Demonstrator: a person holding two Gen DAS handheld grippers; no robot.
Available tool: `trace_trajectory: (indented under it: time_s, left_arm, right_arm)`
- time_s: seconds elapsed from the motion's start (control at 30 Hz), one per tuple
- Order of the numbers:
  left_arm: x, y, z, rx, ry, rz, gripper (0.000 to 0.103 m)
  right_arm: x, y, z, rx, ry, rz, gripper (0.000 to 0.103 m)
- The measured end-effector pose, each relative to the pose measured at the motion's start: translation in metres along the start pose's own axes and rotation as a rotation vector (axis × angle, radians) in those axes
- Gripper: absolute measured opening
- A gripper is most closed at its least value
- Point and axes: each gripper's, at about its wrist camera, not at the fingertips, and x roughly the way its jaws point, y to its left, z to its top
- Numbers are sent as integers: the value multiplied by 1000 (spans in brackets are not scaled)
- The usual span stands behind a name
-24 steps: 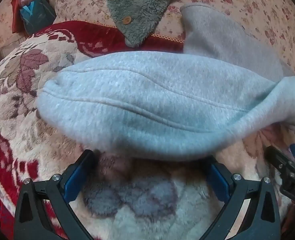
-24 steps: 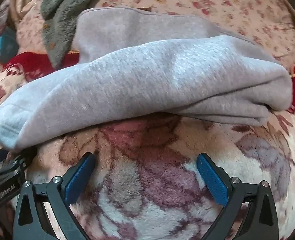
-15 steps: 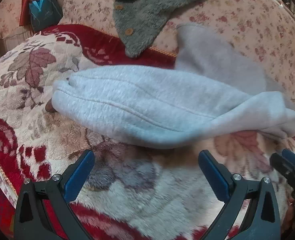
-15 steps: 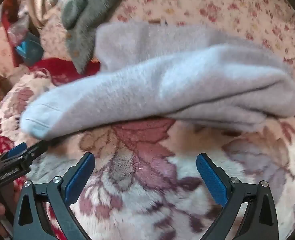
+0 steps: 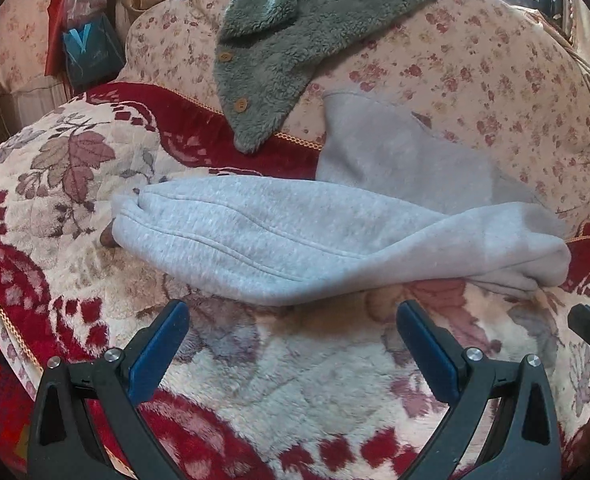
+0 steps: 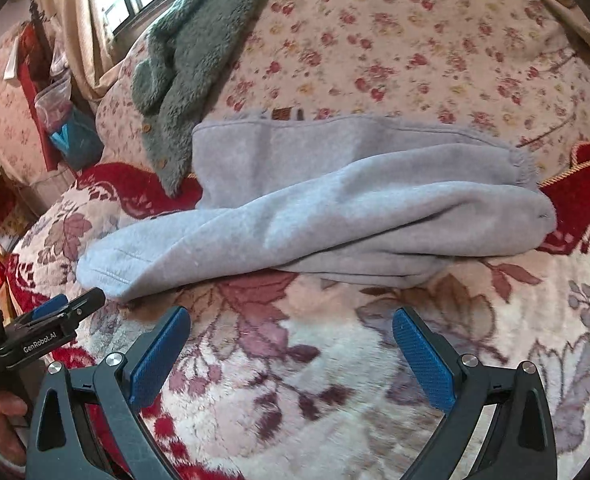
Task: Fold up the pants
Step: 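Move the right tool toward the grey sweatpants' cuff end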
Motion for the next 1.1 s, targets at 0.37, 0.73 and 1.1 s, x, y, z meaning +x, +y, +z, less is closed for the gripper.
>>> trace_trajectory:
  time_s: [0.37, 0.73, 1.1]
  left_arm:
    - [0, 16, -4, -52, 36, 40, 103]
    - [15, -4, -1, -20, 83, 10, 103]
    - [41, -1, 0, -48, 128, 18, 103]
  right_arm:
    - [-5, -22, 6, -11, -79, -9, 103]
    - [8, -77, 43, 81, -52, -58, 103]
    - [63, -132, 121, 176, 65, -47, 103]
